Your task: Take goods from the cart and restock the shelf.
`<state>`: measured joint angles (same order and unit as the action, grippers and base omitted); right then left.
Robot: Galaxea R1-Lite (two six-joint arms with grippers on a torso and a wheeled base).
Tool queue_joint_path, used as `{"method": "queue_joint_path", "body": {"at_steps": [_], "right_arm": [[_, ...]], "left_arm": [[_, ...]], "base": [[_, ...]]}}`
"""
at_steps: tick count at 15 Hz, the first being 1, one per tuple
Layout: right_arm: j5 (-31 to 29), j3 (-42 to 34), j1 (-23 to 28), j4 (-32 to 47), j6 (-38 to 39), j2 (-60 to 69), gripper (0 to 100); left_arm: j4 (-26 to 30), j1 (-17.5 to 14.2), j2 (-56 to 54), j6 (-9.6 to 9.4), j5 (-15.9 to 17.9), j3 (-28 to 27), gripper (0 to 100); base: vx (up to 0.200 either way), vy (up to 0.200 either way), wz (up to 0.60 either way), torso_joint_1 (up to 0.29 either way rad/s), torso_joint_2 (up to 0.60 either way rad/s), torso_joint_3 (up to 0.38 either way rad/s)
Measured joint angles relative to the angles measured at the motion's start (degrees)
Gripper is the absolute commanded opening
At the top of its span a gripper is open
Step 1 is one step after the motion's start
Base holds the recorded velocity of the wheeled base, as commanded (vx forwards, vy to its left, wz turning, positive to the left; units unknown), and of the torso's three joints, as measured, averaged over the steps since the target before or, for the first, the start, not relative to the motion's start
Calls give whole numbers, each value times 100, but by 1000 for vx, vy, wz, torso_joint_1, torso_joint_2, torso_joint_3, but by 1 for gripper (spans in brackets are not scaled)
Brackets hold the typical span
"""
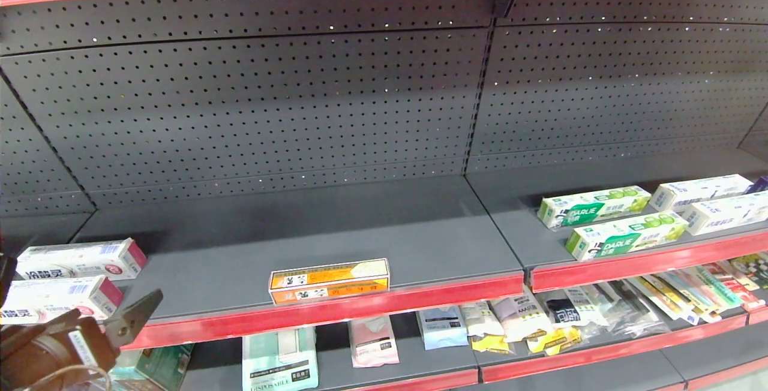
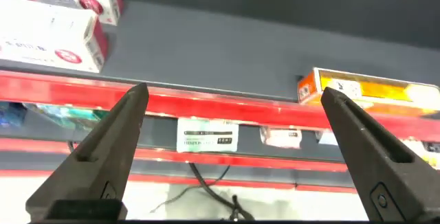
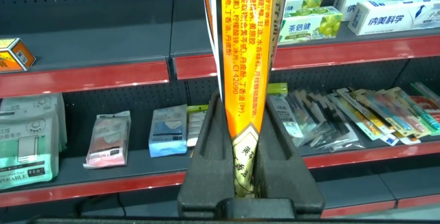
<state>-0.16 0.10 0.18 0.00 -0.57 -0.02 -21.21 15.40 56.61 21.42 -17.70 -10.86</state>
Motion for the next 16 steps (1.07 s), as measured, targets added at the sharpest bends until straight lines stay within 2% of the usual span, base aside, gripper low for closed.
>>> {"method": "queue_joint_path", "body": {"at_steps": [3, 7, 8, 10, 12, 16], "right_arm": [[-2, 0, 0, 0, -16, 0, 0], [-2, 0, -2, 0, -16, 0, 0], [-2, 0, 0, 0, -11, 0, 0], [6, 0, 0, 0, -5, 0, 0], [21, 0, -2, 0, 6, 0, 0], [21, 0, -2, 0, 6, 0, 0]], "left_arm": [[716, -11, -937, -317, 216, 12, 100], [2187, -7, -2358, -842, 610, 10, 100], [2324, 0, -2644, -994, 684, 10, 100], [2361, 12, -2992, -1157, 780, 10, 100], [2462, 15, -3287, -1460, 974, 10, 100], [3300, 22, -3908, -1931, 1357, -44, 100]], "base": [[0, 0, 0, 0, 0, 0], [0, 0, 0, 0, 0, 0], [0, 0, 0, 0, 0, 0], [0, 0, 0, 0, 0, 0], [0, 0, 0, 0, 0, 0], [0, 0, 0, 0, 0, 0]]}}
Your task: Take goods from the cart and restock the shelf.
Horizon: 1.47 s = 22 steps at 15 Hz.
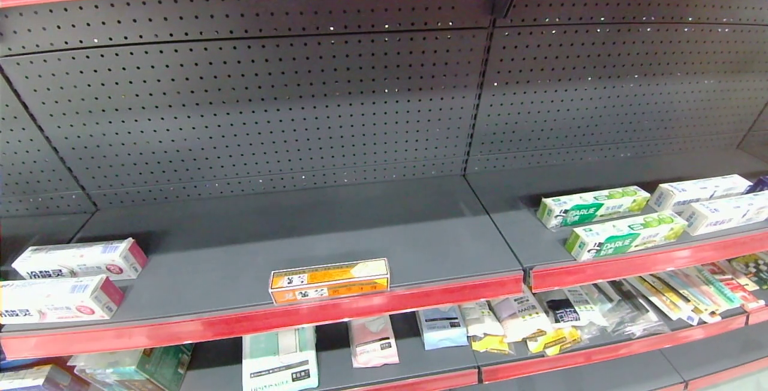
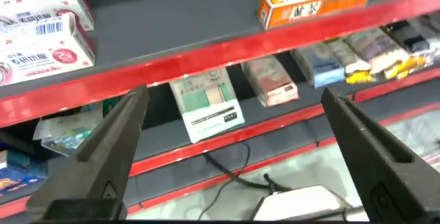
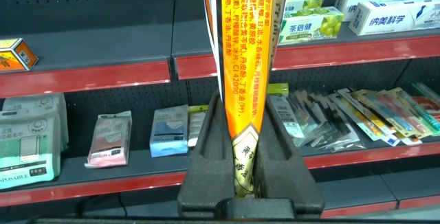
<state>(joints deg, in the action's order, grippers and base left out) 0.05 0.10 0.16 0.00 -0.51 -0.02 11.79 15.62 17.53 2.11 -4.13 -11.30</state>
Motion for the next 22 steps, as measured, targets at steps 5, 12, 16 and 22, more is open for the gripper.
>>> {"method": "queue_joint_path", "body": {"at_steps": [5, 12, 16, 22], "right_arm": [[2, 0, 2, 0, 5, 0, 0], [2, 0, 0, 0, 9, 0, 0], [0, 0, 0, 0, 9, 0, 0], [2, 0, 2, 0, 9, 0, 0]], "left_arm": [[602, 1, -642, -306, 171, 34, 100], [619, 4, -825, -333, 189, 105, 100], [606, 4, -844, -344, 224, 128, 100], [595, 4, -869, -344, 230, 138, 100]], "base": [[0, 0, 0, 0, 0, 0], [0, 0, 0, 0, 0, 0], [0, 0, 0, 0, 0, 0], [0, 0, 0, 0, 0, 0]]}}
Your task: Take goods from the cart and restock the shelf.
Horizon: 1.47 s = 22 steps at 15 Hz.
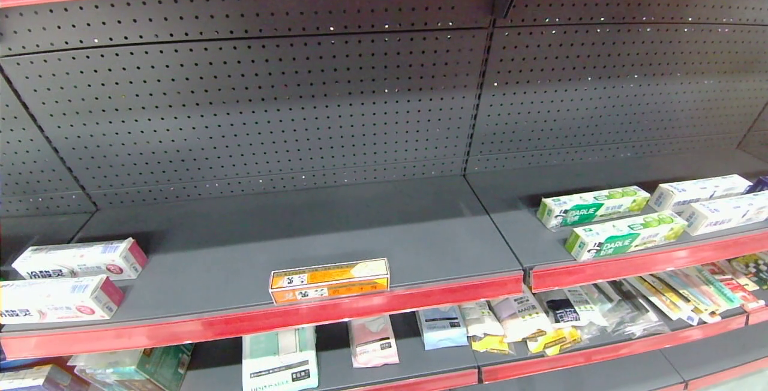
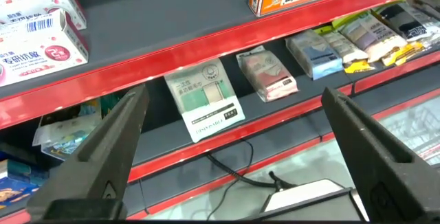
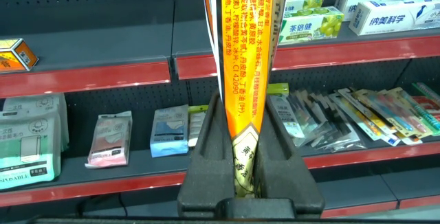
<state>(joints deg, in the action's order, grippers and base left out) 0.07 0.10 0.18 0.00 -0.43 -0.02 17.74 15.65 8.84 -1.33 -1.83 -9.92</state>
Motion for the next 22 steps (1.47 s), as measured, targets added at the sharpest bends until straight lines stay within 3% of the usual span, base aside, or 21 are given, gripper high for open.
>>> {"method": "queue_joint_path", "body": {"at_steps": [22], "right_arm": [[-7, 0, -5, 0, 0, 5, 0]], "left_arm": [[0, -9, -328, 11, 9, 0, 100]], "base": [[0, 0, 0, 0, 0, 0]]}}
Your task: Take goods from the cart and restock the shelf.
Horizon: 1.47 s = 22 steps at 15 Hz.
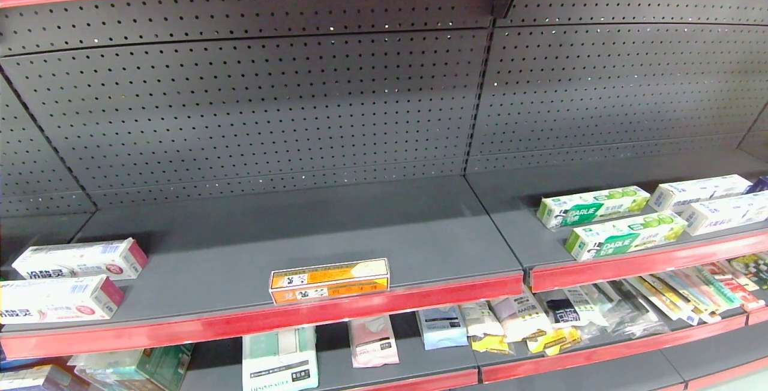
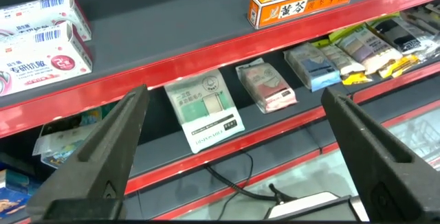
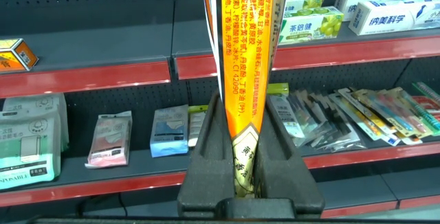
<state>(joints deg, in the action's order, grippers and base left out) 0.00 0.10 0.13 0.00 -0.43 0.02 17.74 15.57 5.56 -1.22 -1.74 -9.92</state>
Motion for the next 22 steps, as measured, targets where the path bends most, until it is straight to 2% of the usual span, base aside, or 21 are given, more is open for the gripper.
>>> {"method": "queue_joint_path", "body": {"at_steps": [8, 11, 12, 16, 19, 22], "right_arm": [[0, 0, 5, 0, 10, 0, 0], [2, 0, 0, 0, 11, 0, 0], [2, 0, 2, 0, 11, 0, 0], [2, 0, 0, 0, 11, 0, 0], [0, 0, 2, 0, 10, 0, 0], [0, 0, 0, 0, 11, 0, 0]], "left_arm": [[-96, 6, -79, 35, -15, 52, 100], [-1235, 9, -88, 62, -66, 428, 100], [-1429, 9, -88, 84, -180, 572, 100], [-1731, 9, -93, 211, -255, 822, 100], [-1798, 79, -204, 104, -213, 968, 100], [-1794, 138, -347, 93, -205, 987, 100]], "base": [[0, 0, 0, 0, 0, 0], [0, 0, 0, 0, 0, 0], [0, 0, 0, 0, 0, 0], [0, 0, 0, 0, 0, 0], [0, 0, 0, 0, 0, 0], [0, 0, 0, 0, 0, 0]]}}
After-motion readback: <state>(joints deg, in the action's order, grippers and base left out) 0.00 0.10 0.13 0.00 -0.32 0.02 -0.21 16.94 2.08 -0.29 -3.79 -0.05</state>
